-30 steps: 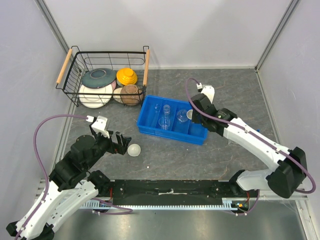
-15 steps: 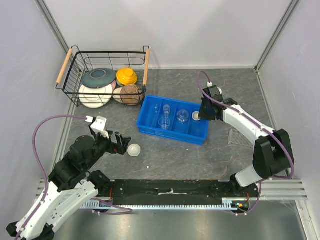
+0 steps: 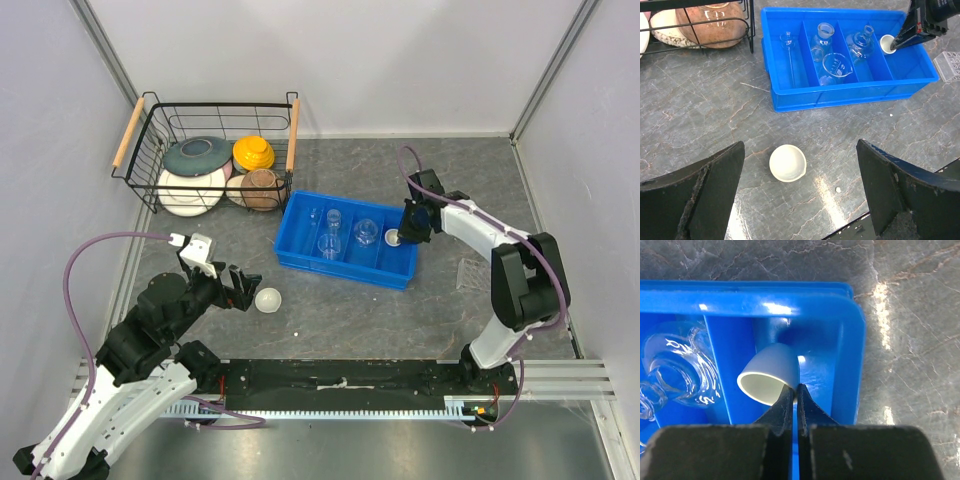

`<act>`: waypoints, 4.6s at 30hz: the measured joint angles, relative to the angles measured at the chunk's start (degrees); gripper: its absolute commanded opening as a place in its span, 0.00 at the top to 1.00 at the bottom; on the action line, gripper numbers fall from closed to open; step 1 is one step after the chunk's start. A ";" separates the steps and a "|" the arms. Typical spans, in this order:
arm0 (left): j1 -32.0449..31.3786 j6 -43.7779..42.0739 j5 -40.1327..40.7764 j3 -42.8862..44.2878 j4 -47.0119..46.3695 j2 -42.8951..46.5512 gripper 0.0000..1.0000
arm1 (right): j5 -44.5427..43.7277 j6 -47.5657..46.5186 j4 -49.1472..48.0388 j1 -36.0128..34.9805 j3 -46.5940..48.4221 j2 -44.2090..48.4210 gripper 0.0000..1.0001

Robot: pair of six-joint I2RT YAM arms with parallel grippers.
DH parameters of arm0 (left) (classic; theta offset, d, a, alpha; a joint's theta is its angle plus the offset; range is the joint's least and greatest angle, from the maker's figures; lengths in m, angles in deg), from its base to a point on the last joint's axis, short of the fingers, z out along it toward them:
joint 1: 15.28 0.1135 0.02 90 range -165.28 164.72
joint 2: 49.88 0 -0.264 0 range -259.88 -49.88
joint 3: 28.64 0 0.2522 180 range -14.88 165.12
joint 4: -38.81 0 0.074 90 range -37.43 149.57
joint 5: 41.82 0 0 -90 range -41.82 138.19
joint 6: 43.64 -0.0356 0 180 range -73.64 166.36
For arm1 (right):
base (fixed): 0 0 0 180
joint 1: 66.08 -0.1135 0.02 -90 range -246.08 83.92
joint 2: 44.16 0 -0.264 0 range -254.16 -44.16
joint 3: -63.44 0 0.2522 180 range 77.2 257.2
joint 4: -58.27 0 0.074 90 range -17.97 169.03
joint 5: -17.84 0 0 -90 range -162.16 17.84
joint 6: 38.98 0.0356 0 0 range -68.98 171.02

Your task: Organize the chemistry lab equipment

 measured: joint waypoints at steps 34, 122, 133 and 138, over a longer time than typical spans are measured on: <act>-0.70 0.00 -0.07 -0.15 0.00 0.46 0.00 | -0.50 0.09 6.84 1.90 9.97 -3.76 0.70; -0.70 0.02 1.44 -0.15 0.00 0.46 0.00 | 0.59 6.82 -26.27 -45.00 -1.22 -2.23 1.00; -0.76 0.02 1.44 -0.15 0.02 1.05 0.00 | -14.64 0.11 -0.61 -41.11 1.90 20.06 1.00; -0.76 0.02 1.44 -0.15 0.02 1.05 0.00 | -18.82 -2.58 7.13 -29.57 1.11 25.38 1.00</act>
